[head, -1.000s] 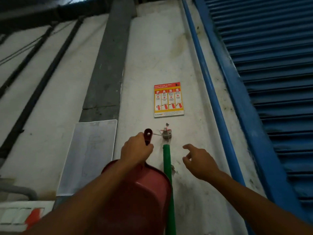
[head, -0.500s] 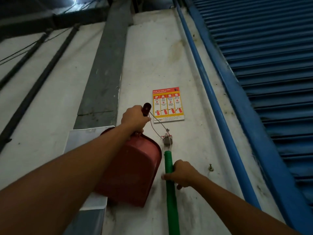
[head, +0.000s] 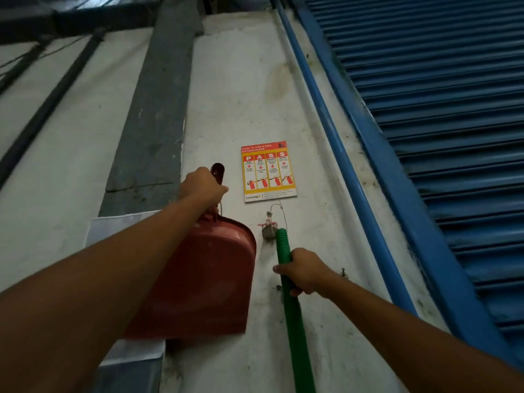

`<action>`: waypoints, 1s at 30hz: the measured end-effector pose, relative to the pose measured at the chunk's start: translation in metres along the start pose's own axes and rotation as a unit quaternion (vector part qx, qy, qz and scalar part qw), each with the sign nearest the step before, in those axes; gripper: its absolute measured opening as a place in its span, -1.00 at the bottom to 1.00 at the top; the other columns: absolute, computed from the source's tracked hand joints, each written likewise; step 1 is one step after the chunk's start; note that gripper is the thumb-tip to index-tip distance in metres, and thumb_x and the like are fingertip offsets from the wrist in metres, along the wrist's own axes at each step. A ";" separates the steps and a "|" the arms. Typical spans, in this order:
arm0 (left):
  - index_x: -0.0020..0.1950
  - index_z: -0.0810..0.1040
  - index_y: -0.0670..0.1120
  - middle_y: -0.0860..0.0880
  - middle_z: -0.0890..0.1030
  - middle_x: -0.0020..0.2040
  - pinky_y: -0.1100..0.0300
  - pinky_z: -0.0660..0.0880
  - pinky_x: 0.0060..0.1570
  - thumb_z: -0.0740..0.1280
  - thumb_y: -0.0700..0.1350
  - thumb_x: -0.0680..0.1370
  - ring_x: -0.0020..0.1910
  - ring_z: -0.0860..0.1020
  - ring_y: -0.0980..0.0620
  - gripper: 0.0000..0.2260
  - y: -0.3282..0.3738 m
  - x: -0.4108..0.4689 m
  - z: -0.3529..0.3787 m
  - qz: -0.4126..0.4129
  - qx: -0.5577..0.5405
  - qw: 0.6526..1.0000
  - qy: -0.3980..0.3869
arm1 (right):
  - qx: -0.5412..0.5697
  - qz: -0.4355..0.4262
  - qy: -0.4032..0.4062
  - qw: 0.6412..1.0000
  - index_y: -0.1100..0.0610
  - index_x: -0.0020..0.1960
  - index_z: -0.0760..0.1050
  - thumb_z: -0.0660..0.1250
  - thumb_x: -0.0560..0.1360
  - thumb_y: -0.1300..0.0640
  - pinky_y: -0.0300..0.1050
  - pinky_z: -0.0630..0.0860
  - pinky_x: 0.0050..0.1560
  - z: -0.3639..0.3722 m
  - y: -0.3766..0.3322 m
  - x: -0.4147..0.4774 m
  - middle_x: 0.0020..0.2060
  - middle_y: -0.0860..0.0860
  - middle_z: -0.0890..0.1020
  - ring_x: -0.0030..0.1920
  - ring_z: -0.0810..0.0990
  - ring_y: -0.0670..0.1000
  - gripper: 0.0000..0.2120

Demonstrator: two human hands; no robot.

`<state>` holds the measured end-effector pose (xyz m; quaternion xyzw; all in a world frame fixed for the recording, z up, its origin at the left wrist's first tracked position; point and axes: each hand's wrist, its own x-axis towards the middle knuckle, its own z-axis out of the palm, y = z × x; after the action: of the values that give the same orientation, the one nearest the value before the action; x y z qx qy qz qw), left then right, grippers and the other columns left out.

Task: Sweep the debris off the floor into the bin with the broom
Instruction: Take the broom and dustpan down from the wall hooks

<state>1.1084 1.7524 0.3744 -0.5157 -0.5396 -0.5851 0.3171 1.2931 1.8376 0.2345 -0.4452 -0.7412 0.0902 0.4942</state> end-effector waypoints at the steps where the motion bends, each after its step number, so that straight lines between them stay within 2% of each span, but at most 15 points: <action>1: 0.13 0.54 -0.22 -0.19 0.64 -0.05 0.05 0.56 -0.15 0.48 0.01 0.49 -0.11 0.65 -0.19 -0.63 -0.004 -0.004 0.000 -0.004 -0.002 1.000 -0.010 | 0.009 0.002 0.000 1.000 0.13 0.11 0.33 0.33 0.57 -0.08 -0.24 0.58 -0.39 -0.002 -0.001 -0.002 -0.11 0.07 0.57 -0.43 0.61 -0.05 -0.67; 4: 0.04 0.52 -0.22 -0.20 0.65 -0.22 -0.04 0.66 -0.23 0.43 -0.09 0.48 -0.36 0.66 -0.18 -0.75 -0.015 -0.021 -0.004 -0.015 -0.008 0.999 -0.041 | 0.038 -0.004 -0.007 0.999 0.11 0.14 0.31 0.26 0.61 -0.12 -0.29 0.50 -0.48 -0.003 -0.005 -0.009 -0.08 0.08 0.57 -0.45 0.62 -0.04 -0.68; 6: -0.02 0.50 -0.23 -0.21 0.64 -0.31 -0.08 0.66 -0.23 0.36 -0.15 0.47 -0.44 0.65 -0.19 -0.82 -0.022 -0.040 -0.008 -0.034 0.001 0.998 -0.060 | 0.086 -0.009 -0.032 0.996 0.11 0.17 0.28 0.23 0.62 -0.11 -0.29 0.49 -0.51 -0.003 -0.006 -0.018 -0.01 0.14 0.60 -0.45 0.64 -0.02 -0.68; 9: -0.07 0.47 -0.22 -0.18 0.66 -0.35 0.14 0.55 -0.37 0.32 -0.17 0.48 -0.50 0.64 -0.14 -0.87 -0.028 -0.080 -0.022 -0.081 0.024 0.992 -0.090 | 0.178 0.003 -0.102 0.979 0.17 0.30 0.28 0.25 0.62 -0.06 -0.24 0.52 -0.51 -0.005 -0.005 -0.037 0.11 0.23 0.59 -0.40 0.67 0.08 -0.61; 11: -0.04 0.47 -0.23 -0.19 0.65 -0.26 0.16 0.52 -0.42 0.34 -0.18 0.49 -0.49 0.65 -0.15 -0.87 -0.030 -0.111 -0.032 -0.121 0.020 0.986 -0.110 | 0.226 0.015 -0.170 0.959 0.19 0.37 0.24 0.25 0.63 -0.01 -0.17 0.57 -0.49 -0.006 -0.003 -0.053 0.15 0.29 0.56 -0.37 0.69 0.13 -0.57; 13: 0.03 0.49 -0.25 -0.22 0.61 -0.14 0.09 0.60 -0.42 0.36 -0.20 0.49 -0.48 0.65 -0.18 -0.82 -0.036 -0.144 -0.043 -0.177 -0.005 0.977 -0.121 | 0.267 0.032 -0.235 0.934 0.23 0.40 0.21 0.25 0.64 0.06 -0.04 0.64 -0.44 -0.006 0.001 -0.069 0.17 0.33 0.53 -0.27 0.68 0.21 -0.57; 16: 0.06 0.51 -0.26 -0.23 0.58 -0.05 0.17 0.50 -0.61 0.38 -0.25 0.47 -0.48 0.64 -0.17 -0.80 -0.053 -0.196 -0.062 -0.256 -0.014 0.961 -0.105 | 0.296 0.065 -0.340 0.890 0.26 0.40 0.19 0.25 0.64 0.15 0.17 0.67 -0.28 -0.001 0.010 -0.094 0.19 0.36 0.51 -0.16 0.66 0.36 -0.58; 18: 0.02 0.52 -0.27 -0.25 0.57 -0.07 0.19 0.49 -0.59 0.37 -0.31 0.45 -0.40 0.63 -0.16 -0.84 -0.067 -0.236 -0.077 -0.300 -0.027 0.949 -0.089 | 0.318 0.088 -0.409 0.851 0.25 0.39 0.19 0.18 0.63 0.27 0.26 0.65 -0.21 0.008 0.018 -0.114 0.21 0.36 0.49 -0.10 0.62 0.43 -0.64; 21: -0.06 0.53 -0.26 -0.26 0.56 -0.14 0.18 0.51 -0.56 0.34 -0.36 0.46 -0.41 0.57 -0.13 -0.92 -0.084 -0.302 -0.109 -0.371 -0.023 0.925 -0.076 | 0.357 0.121 -0.504 0.777 0.25 0.29 0.27 0.02 0.36 0.40 0.26 0.66 -0.27 0.027 0.025 -0.150 0.16 0.32 0.49 -0.18 0.63 0.47 -0.51; 22: -0.04 0.52 -0.26 -0.25 0.54 -0.14 0.20 0.50 -0.58 0.34 -0.37 0.48 -0.40 0.57 -0.13 -0.91 -0.086 -0.327 -0.122 -0.401 -0.018 0.913 -0.072 | 0.373 0.134 -0.527 0.752 0.26 0.25 0.30 0.01 0.30 0.38 0.25 0.65 -0.31 0.036 0.027 -0.163 0.14 0.33 0.50 -0.21 0.63 0.48 -0.48; 24: -0.02 0.50 -0.28 -0.24 0.51 -0.13 0.21 0.51 -0.61 0.31 -0.40 0.50 -0.38 0.57 -0.15 -0.90 -0.082 -0.378 -0.150 -0.463 -0.019 0.884 -0.059 | 0.395 0.159 -0.563 0.708 0.27 0.28 0.35 0.04 0.37 0.32 0.21 0.64 -0.32 0.053 0.029 -0.190 0.15 0.37 0.52 -0.18 0.64 0.49 -0.52; 26: -0.14 0.49 -0.28 -0.23 0.49 -0.18 0.19 0.56 -0.56 0.28 -0.45 0.50 -0.38 0.59 -0.15 -0.90 -0.076 -0.426 -0.181 -0.506 -0.025 0.862 -0.036 | 0.406 0.176 -0.598 0.668 0.27 0.34 0.37 0.11 0.57 0.12 0.22 0.64 -0.26 0.070 0.030 -0.219 0.19 0.38 0.53 -0.06 0.65 0.45 -0.60; 27: -0.19 0.47 -0.27 -0.22 0.49 -0.21 0.18 0.58 -0.52 0.28 -0.46 0.50 -0.41 0.60 -0.13 -0.87 -0.071 -0.450 -0.198 -0.518 -0.028 0.854 -0.026 | 0.404 0.183 -0.615 0.652 0.28 0.33 0.39 0.14 0.61 -0.02 0.24 0.64 -0.22 0.079 0.032 -0.234 0.19 0.38 0.54 0.01 0.64 0.43 -0.55; 28: -0.23 0.46 -0.26 -0.22 0.48 -0.24 0.17 0.59 -0.49 0.27 -0.45 0.50 -0.44 0.60 -0.11 -0.84 -0.068 -0.473 -0.214 -0.526 -0.034 0.850 -0.013 | 0.398 0.186 -0.632 0.638 0.28 0.30 0.41 0.16 0.61 -0.13 0.25 0.64 -0.20 0.088 0.035 -0.250 0.18 0.38 0.55 0.05 0.62 0.41 -0.49; 30: -0.26 0.43 -0.25 -0.21 0.46 -0.27 0.16 0.61 -0.46 0.26 -0.46 0.51 -0.38 0.57 -0.11 -0.81 -0.057 -0.517 -0.244 -0.536 -0.043 0.843 0.021 | 0.367 0.179 -0.671 0.618 0.26 0.19 0.44 0.16 0.60 -0.22 0.27 0.65 -0.18 0.102 0.038 -0.285 0.15 0.36 0.56 0.08 0.61 0.40 -0.47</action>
<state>1.1298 1.4345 -0.1038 -0.1470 -0.6995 -0.6970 -0.0572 1.2652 1.6776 -0.0240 -0.1665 -0.6771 0.7153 -0.0450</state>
